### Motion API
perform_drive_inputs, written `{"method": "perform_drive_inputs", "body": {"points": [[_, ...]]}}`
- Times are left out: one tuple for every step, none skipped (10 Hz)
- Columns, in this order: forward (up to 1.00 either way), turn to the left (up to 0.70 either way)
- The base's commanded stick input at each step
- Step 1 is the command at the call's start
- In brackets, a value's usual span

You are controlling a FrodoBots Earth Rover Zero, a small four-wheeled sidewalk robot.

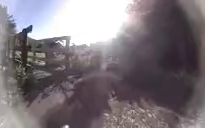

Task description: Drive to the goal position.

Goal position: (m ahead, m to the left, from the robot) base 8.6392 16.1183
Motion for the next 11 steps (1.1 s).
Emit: {"method": "perform_drive_inputs", "body": {"points": [[1.00,0.41],[1.00,0.41],[1.00,0.34],[1.00,0.07],[1.00,0.01],[1.00,0.01],[1.00,0.01],[1.00,0.01],[1.00,0.01],[1.00,0.01],[1.00,0.01]]}}
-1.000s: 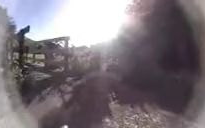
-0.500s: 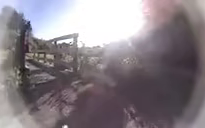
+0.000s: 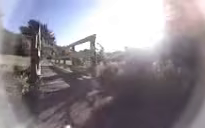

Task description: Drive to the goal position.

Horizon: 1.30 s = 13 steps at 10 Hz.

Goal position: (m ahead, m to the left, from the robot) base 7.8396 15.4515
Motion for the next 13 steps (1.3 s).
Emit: {"method": "perform_drive_inputs", "body": {"points": [[1.00,0.01],[1.00,0.01],[1.00,0.03],[1.00,0.40],[1.00,0.41],[1.00,0.41],[1.00,0.41],[1.00,0.41],[1.00,0.41],[1.00,0.41],[1.00,0.41],[0.38,0.60],[0.00,1.00]]}}
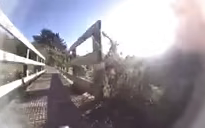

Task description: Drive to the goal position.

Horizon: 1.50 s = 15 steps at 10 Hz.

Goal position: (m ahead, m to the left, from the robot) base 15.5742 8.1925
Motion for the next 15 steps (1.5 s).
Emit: {"method": "perform_drive_inputs", "body": {"points": [[0.00,1.00],[0.00,0.99],[0.00,0.95],[0.00,0.00],[0.09,0.00],[0.35,0.01],[0.72,0.01],[1.00,0.01],[1.00,0.01],[1.00,0.01],[0.75,0.01],[0.03,0.00],[0.00,0.00],[0.00,0.00],[0.00,0.00]]}}
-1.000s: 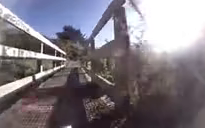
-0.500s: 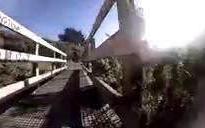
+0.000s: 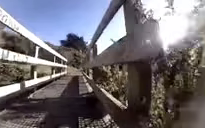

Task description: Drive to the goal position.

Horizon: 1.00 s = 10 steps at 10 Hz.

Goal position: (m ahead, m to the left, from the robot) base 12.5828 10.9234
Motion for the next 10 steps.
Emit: {"method": "perform_drive_inputs", "body": {"points": [[-0.22,0.01],[-0.53,0.01],[-0.94,0.01],[-1.00,0.01],[-1.00,0.01],[-1.00,0.01],[-1.00,0.01],[-1.00,0.01],[-1.00,0.01],[-1.00,0.01]]}}
